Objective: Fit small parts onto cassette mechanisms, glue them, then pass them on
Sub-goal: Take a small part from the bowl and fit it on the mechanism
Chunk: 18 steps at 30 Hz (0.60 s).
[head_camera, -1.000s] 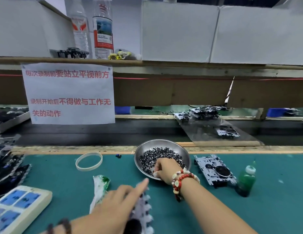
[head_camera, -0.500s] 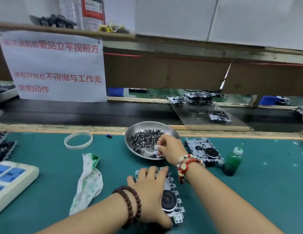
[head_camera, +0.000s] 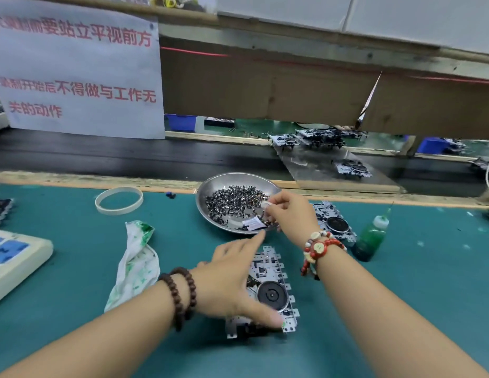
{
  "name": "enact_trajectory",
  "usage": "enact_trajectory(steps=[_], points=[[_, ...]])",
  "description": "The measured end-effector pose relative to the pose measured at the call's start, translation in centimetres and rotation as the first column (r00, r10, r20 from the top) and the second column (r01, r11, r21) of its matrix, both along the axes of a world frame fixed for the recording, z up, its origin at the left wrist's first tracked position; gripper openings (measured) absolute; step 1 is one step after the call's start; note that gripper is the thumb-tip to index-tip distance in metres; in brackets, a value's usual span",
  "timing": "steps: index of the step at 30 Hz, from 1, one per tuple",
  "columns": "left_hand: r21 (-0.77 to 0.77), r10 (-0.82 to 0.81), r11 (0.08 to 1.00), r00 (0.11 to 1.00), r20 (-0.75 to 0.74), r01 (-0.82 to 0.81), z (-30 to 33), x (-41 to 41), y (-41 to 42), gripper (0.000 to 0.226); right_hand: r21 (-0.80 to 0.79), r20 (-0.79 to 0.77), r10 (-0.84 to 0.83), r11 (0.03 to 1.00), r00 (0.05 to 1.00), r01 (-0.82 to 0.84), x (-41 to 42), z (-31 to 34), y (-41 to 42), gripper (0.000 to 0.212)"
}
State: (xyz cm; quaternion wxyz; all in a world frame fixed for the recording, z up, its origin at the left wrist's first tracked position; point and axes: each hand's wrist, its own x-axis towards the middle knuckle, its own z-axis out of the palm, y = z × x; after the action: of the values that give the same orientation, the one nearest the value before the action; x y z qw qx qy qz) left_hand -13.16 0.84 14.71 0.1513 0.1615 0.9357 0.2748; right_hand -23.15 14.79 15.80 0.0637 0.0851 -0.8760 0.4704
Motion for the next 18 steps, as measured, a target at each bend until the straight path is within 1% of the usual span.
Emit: enact_trajectory(steps=[2,3,4,6,9,11,13,15,18], points=[[0.169,0.138,0.978,0.988,-0.073,-0.124,-0.1,-0.6,-0.6,0.091,-0.116,0.048,0.037,0.993,0.998,-0.032,1.2,0.0,0.8,0.011],[0.262,0.217,0.948,0.969,-0.115,-0.181,-0.3,-0.9,-0.6,0.071,-0.177,0.079,0.064,0.983,0.995,-0.049,1.9,0.0,1.2,0.01],[0.32,0.271,0.923,0.951,-0.15,-0.213,-0.4,-1.1,-0.5,0.055,-0.226,0.11,0.093,0.972,0.99,-0.066,2.7,-0.2,1.6,0.01],[0.318,0.294,0.922,0.933,-0.209,-0.22,-0.7,-1.3,0.0,0.034,-0.291,0.171,0.153,0.952,0.973,-0.098,4.2,-0.7,2.2,0.007],[0.337,0.301,0.917,0.926,-0.229,-0.215,-1.3,-1.7,0.9,0.021,-0.388,0.237,0.213,0.915,0.948,-0.109,5.6,-1.4,2.9,0.006],[0.353,0.307,0.91,0.926,-0.221,-0.217,-1.4,-1.9,1.3,0.015,-0.442,0.245,0.228,0.892,0.942,-0.101,6.1,-1.7,3.3,0.008],[0.343,0.279,0.921,0.929,-0.244,-0.187,-1.5,-2.0,1.4,0.013,-0.457,0.246,0.239,0.883,0.939,-0.106,6.3,-1.9,3.6,0.014],[0.335,0.253,0.929,0.93,-0.268,-0.156,-1.7,-2.1,1.2,0.017,-0.462,0.254,0.247,0.88,0.935,-0.107,6.3,-2.2,3.7,0.017],[0.345,0.239,0.929,0.93,-0.277,-0.136,-1.9,-2.1,1.0,0.014,-0.485,0.269,0.235,0.871,0.934,-0.08,6.2,-2.6,3.6,0.016]])
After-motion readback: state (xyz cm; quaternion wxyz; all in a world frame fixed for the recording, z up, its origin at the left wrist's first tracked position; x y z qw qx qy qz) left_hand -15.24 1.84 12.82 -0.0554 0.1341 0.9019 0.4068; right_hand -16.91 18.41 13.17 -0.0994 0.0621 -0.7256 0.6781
